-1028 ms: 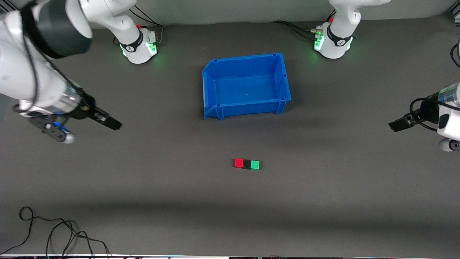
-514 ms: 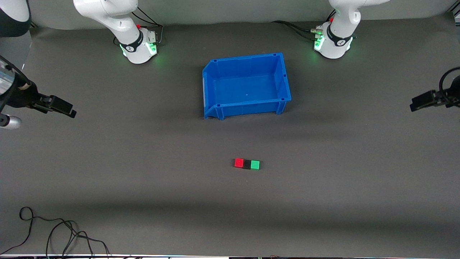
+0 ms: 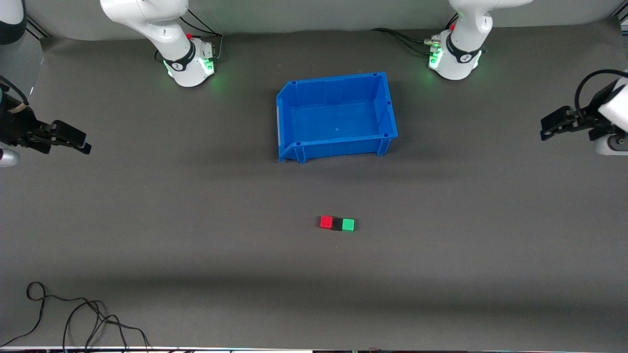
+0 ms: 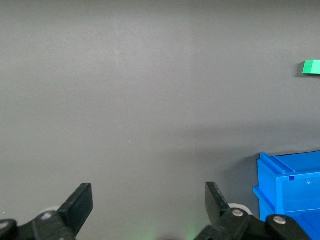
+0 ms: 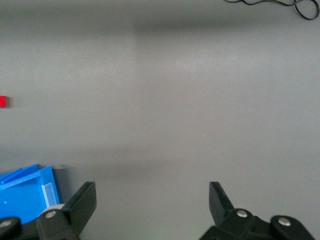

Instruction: Attach green and red cubes to black cube

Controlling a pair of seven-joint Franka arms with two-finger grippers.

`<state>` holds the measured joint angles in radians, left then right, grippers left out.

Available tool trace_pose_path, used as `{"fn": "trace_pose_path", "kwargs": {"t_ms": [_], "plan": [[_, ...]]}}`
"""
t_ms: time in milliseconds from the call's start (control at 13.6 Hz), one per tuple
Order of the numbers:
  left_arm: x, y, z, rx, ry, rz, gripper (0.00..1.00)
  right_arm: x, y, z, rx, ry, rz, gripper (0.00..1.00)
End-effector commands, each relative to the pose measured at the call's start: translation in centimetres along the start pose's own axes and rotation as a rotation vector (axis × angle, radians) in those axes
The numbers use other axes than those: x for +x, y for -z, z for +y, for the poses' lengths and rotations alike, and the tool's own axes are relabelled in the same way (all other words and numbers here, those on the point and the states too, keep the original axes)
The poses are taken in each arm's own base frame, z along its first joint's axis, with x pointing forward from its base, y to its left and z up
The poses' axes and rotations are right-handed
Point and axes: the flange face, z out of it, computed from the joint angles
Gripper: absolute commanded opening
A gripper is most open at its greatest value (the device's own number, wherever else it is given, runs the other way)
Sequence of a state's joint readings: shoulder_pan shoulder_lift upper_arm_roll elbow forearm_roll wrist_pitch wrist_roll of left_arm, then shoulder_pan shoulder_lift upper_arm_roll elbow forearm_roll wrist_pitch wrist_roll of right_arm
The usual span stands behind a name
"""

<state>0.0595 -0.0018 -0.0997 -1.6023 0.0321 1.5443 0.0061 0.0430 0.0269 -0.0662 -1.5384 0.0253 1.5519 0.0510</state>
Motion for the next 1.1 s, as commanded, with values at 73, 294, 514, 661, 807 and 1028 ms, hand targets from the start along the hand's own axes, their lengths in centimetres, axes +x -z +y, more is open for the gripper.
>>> {"fn": "trace_pose_path", "kwargs": {"t_ms": [73, 294, 514, 661, 807, 1028], "plan": [[-1.1, 0.1, 0.1, -0.005, -0.017, 0.016, 1.00, -0.7, 0.4, 0.7, -0.010, 0.017, 0.005, 1.00], [-1.0, 0.1, 0.0, -0.009, -0.009, 0.019, 1.00, -0.7, 0.4, 0.4, -0.016, 0.020, 0.003, 1.00], [-0.9, 0.5, -0.7, -0.013, 0.006, 0.043, 1.00, -0.7, 0.3, 0.2, -0.007, 0.022, 0.001, 1.00], [-0.7, 0.6, -1.1, -0.011, 0.002, 0.071, 1.00, -0.7, 0.5, 0.3, -0.006, 0.021, 0.009, 1.00], [-0.9, 0.6, -1.0, -0.013, 0.001, 0.068, 1.00, -0.7, 0.3, 0.6, -0.006, 0.013, -0.009, 1.00], [-1.0, 0.7, -0.9, -0.015, -0.001, 0.070, 0.99, -0.8, 0.4, 0.5, -0.006, 0.016, -0.022, 1.00]]}}
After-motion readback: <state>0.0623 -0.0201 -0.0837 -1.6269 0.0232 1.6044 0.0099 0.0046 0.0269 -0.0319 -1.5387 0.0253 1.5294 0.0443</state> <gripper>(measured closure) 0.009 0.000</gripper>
